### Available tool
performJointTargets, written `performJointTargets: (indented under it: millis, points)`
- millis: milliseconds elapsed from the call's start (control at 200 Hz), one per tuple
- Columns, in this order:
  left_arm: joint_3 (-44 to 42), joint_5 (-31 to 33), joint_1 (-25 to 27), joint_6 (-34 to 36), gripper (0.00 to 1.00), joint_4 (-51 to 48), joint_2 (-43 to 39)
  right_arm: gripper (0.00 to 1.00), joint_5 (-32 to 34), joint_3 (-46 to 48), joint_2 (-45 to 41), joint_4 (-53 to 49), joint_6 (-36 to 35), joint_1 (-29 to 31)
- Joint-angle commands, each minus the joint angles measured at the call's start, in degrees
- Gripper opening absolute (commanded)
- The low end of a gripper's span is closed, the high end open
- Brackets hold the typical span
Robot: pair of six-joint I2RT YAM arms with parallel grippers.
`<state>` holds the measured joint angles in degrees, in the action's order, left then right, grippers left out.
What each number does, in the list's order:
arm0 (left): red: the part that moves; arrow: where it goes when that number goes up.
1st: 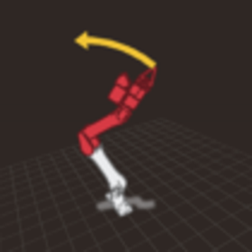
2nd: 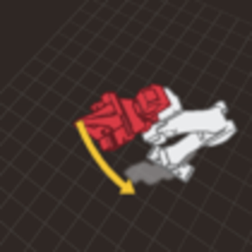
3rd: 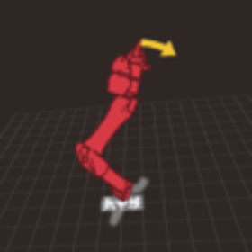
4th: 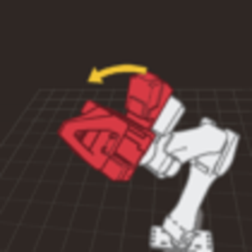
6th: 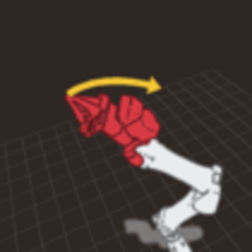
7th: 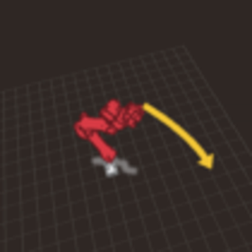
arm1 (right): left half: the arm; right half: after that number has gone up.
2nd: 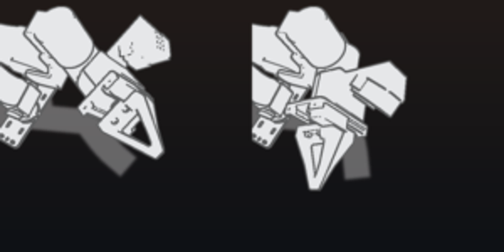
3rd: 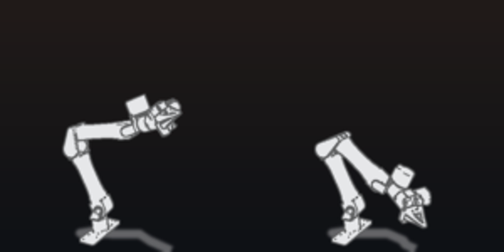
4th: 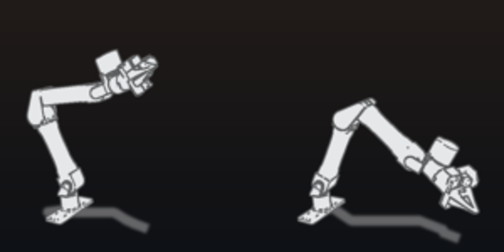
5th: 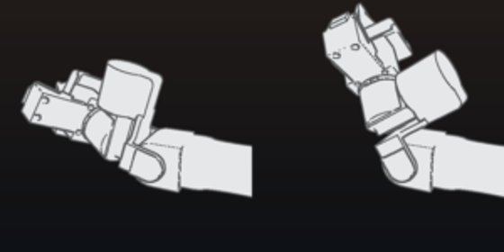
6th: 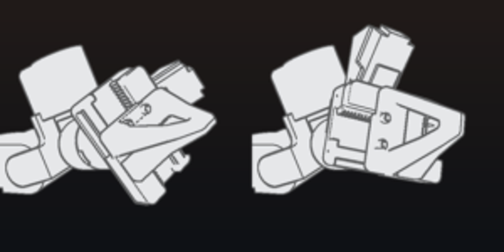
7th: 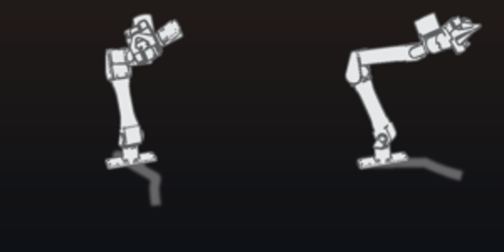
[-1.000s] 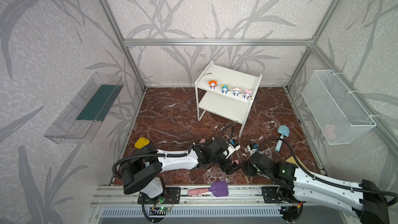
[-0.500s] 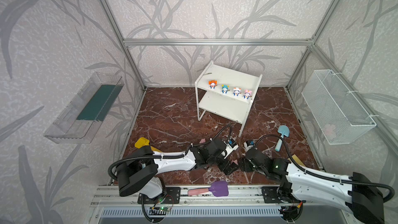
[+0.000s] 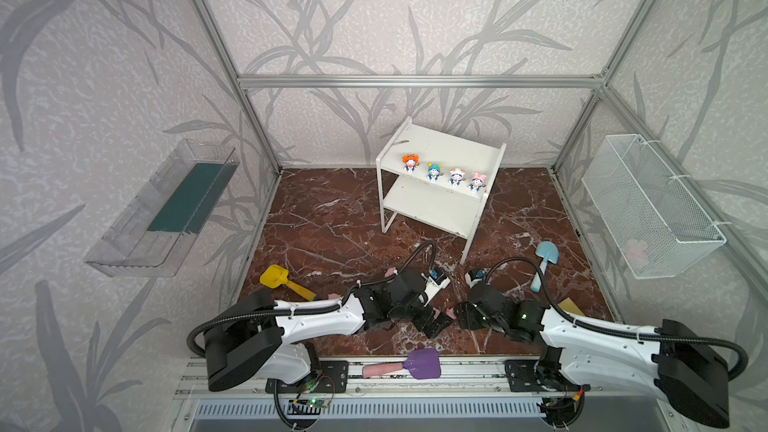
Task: Place and organize the plastic toys onto the shelf
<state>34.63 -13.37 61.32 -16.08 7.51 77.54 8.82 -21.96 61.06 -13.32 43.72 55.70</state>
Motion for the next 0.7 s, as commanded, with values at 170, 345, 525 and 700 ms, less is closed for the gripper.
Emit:
performJointTargets:
  millis: [170, 345, 525, 700]
  points:
    - [-1.54, 1.66, -0.5, 0.55, 0.99, -2.14, -2.4, 0.71, -2.89, 1.42, -1.77, -3.9, 2.36, 0.37]
    - [-2.46, -0.05, -0.52, 0.2, 0.99, -1.02, -1.95, 0.71, -2.4, 3.63, -7.24, -7.65, 3.33, 0.5]
    - [-2.42, -1.79, -0.57, -0.01, 0.99, -0.68, -0.09, 0.71, -2.23, 5.9, -10.51, -8.54, 3.82, 0.47]
    - [-2.2, -2.54, -0.51, -0.52, 0.99, 0.14, 1.56, 0.72, -2.25, 5.58, -10.42, -7.89, 3.11, 0.5]
